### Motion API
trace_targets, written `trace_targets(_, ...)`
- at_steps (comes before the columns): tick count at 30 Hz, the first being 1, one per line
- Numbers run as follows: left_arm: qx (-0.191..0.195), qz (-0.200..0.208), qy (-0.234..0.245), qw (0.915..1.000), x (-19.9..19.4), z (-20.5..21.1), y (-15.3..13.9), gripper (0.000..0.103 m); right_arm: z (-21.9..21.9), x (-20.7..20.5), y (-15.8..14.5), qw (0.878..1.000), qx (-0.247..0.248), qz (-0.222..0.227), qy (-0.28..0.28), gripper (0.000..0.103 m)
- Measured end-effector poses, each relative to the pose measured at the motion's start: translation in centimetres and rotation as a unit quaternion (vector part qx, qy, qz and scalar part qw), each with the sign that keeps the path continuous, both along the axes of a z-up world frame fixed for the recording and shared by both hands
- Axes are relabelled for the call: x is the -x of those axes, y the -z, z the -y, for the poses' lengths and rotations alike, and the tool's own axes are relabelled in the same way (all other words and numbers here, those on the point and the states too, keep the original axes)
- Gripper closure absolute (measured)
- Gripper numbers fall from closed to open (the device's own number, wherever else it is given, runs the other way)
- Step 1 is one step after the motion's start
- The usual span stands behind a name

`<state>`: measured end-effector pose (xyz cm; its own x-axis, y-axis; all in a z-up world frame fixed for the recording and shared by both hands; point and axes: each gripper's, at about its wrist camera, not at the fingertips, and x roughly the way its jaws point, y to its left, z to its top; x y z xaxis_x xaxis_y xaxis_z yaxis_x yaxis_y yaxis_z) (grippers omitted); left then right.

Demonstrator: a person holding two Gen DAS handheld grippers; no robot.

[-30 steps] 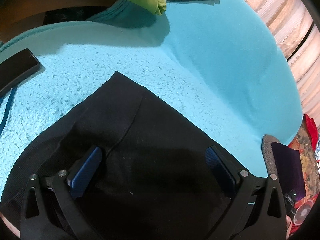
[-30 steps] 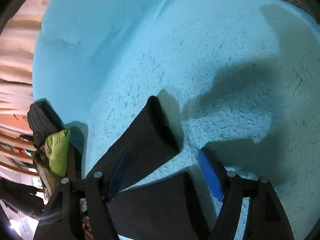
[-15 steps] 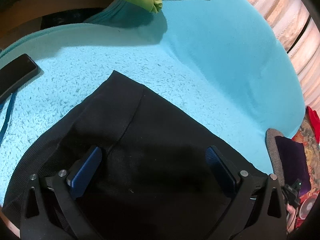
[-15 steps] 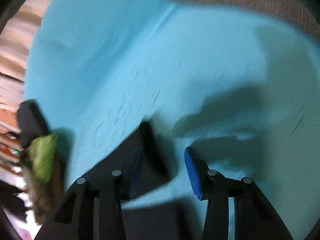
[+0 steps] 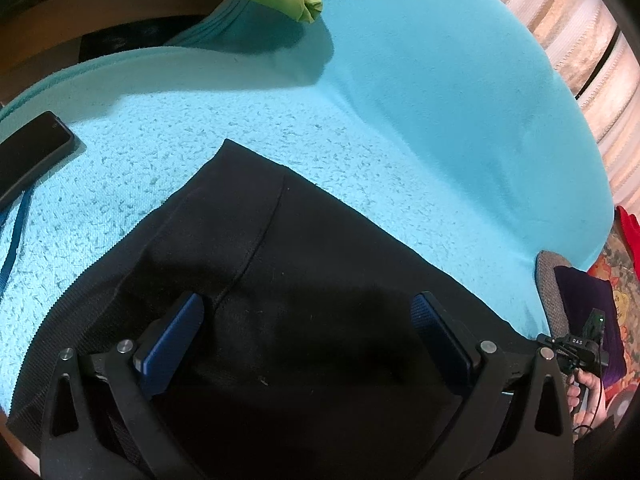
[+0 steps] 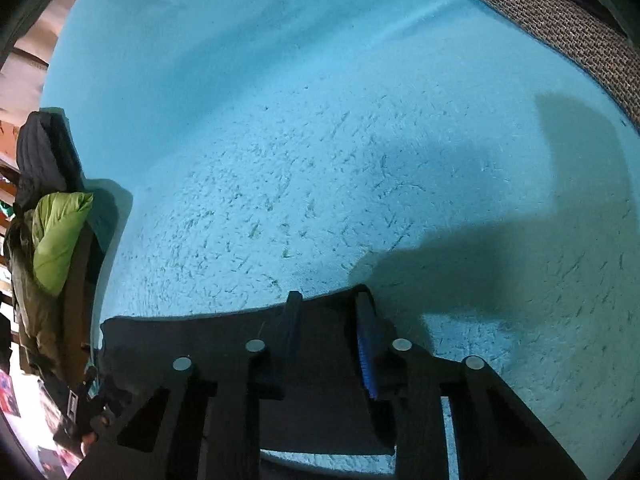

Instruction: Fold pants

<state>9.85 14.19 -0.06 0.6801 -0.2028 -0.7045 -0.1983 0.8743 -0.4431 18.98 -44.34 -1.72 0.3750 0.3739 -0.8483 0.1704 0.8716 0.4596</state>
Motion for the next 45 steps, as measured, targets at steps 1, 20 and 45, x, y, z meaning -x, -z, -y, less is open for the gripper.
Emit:
trace_targets(1,0.001,0.000,0.001,1.0000,0.2,0.1,-0.1,0.000,0.1,0.0,0.1,1.000,0.002,-0.004,-0.001,0.081)
trace_targets(20,-0.021,0.034,-0.033,0.9987,1.8,-5.7,-3.4,0.000,1.0,2.4,-0.8,0.994,0.022,0.108,-0.029,0.101)
trace_targets(45,-0.162,-0.016,0.263,0.9508,-11.3,-6.1,0.7,0.041,2.2,2.1,3.7,0.987,-0.049,0.145,-0.050,0.103)
